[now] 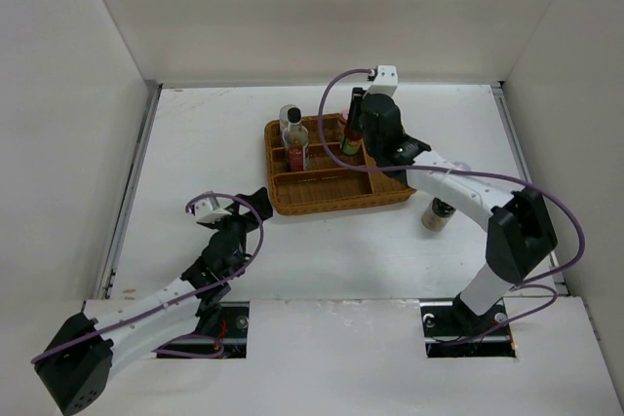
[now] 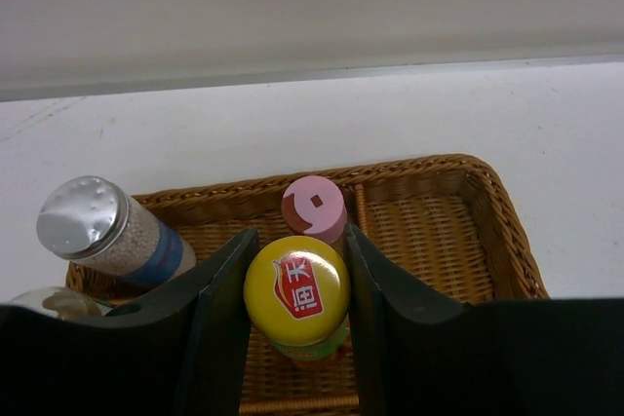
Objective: Organize the condiment bottles
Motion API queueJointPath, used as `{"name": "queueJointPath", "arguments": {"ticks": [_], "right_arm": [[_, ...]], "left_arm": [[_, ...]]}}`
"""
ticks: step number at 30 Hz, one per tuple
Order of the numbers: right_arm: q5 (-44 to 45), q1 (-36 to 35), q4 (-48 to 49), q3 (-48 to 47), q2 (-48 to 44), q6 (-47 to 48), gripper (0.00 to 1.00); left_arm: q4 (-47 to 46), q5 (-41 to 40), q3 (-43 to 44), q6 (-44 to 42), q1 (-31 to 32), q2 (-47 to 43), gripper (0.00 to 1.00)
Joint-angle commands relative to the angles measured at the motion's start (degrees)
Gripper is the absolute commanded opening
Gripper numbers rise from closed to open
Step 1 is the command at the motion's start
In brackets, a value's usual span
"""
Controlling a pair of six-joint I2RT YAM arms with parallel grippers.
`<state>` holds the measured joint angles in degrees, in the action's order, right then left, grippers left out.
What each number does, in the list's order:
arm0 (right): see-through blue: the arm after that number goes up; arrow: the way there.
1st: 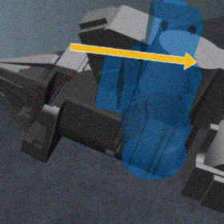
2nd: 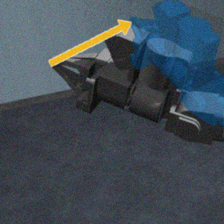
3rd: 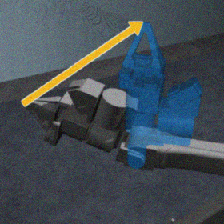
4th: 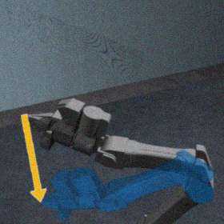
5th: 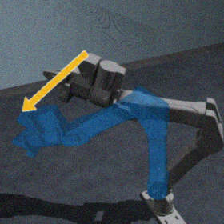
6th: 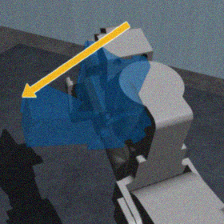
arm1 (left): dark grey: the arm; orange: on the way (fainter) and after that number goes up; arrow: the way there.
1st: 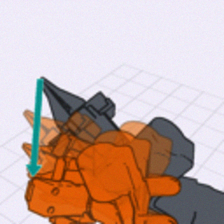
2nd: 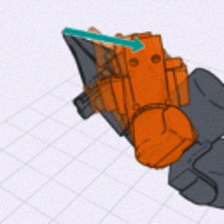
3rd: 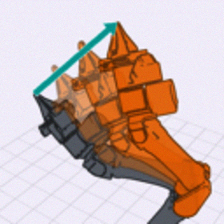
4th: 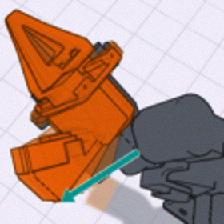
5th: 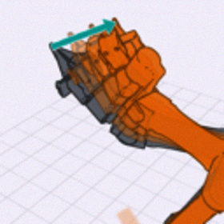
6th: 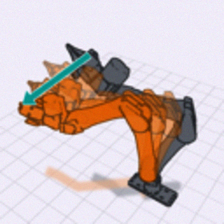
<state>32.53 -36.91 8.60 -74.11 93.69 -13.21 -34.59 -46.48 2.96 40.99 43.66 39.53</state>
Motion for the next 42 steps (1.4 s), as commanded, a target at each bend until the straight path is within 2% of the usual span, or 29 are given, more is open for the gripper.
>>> {"name": "queueJointPath", "arguments": {"ticks": [1,10,17,25,31,36,39,42], "right_arm": [[0.43,-0.49,10.38,-2.98,-0.27,-0.94,0.31],[0.86,-1.54,11.35,1.94,3.51,-1.46,0.34],[0.95,-2.86,13.37,5.02,3.96,-2.52,0.46],[0.86,-3.83,12.76,6.69,-2.09,-2.34,0.79],[2.09,-4.01,10.13,12.30,-13.42,-1.73,0.89],[12.26,-3.31,1.45,26.96,-32.03,-5.58,0.94],[20.00,-1.11,-12.68,33.13,-44.00,-13.03,0.96],[20.47,2.05,-29.12,35.08,-48.69,-21.74,0.99]], "left_arm": [[-3.03,0.25,-1.64,0.67,0.24,0.19,1.00],[-3.03,0.34,-1.56,0.75,0.15,0.38,1.00],[-3.20,0.34,-1.47,0.76,0.33,0.55,1.00],[-3.20,0.69,-1.47,0.76,0.42,0.03,1.00],[-3.20,0.77,-1.29,0.76,0.42,0.82,1.00],[-2.94,0.95,-1.29,0.76,0.33,0.37,1.00],[-3.20,0.95,-1.12,0.76,0.94,0.46,1.00],[-3.29,0.60,-0.77,0.76,1.21,1.69,1.00]]}}
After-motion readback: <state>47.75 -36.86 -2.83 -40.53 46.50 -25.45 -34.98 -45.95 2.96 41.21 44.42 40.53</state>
